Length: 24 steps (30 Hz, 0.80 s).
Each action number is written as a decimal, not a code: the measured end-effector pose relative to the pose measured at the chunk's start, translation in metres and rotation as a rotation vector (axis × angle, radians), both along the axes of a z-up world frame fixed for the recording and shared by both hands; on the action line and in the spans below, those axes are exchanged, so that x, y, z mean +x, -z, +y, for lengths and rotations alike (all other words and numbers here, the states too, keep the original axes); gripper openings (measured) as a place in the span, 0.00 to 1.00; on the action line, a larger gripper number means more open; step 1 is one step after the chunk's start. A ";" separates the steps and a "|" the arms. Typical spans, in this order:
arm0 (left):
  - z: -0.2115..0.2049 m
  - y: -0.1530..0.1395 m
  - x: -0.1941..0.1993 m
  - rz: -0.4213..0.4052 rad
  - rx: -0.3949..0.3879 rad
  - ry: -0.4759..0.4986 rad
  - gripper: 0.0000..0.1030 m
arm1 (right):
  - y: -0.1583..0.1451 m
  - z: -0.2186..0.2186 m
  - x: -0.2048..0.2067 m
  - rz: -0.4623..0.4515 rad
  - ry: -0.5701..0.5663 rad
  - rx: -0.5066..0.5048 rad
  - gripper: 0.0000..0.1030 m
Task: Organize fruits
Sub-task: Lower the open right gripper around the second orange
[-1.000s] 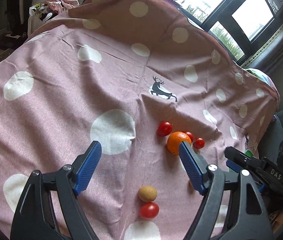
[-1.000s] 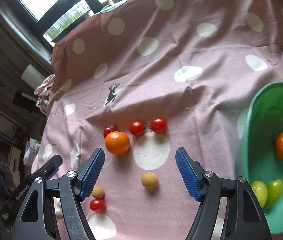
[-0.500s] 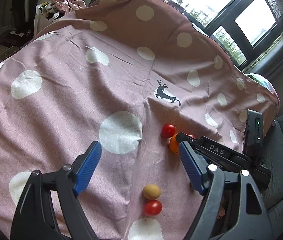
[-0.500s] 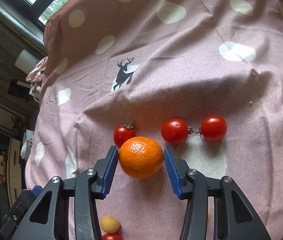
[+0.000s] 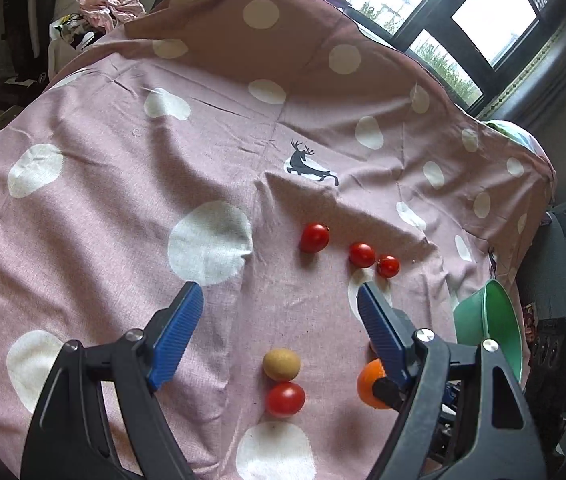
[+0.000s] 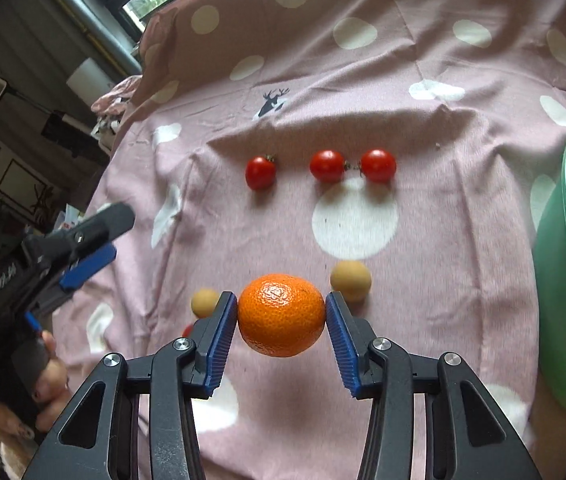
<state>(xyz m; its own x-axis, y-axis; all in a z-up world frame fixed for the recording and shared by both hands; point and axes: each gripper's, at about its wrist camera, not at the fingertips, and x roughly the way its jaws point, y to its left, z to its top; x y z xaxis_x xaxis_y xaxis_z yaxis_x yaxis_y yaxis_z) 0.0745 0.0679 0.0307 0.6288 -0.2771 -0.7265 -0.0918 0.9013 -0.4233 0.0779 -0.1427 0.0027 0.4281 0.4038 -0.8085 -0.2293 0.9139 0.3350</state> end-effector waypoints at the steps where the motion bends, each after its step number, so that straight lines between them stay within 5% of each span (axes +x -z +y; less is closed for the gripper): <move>1: -0.003 0.000 -0.001 0.001 0.008 0.003 0.76 | 0.004 -0.002 -0.003 0.015 -0.008 0.009 0.46; 6: -0.014 0.002 -0.007 -0.006 0.027 0.043 0.76 | 0.020 -0.011 -0.010 0.034 0.006 -0.018 0.46; 9: -0.018 0.007 -0.009 0.015 0.036 0.071 0.67 | 0.021 -0.016 -0.007 0.095 -0.004 0.018 0.46; 18: -0.037 0.015 -0.026 0.001 0.060 0.135 0.62 | 0.011 -0.021 -0.015 0.052 -0.023 0.075 0.46; 24: -0.042 0.025 -0.034 0.008 -0.021 0.176 0.58 | 0.007 -0.028 -0.015 0.036 0.010 0.093 0.46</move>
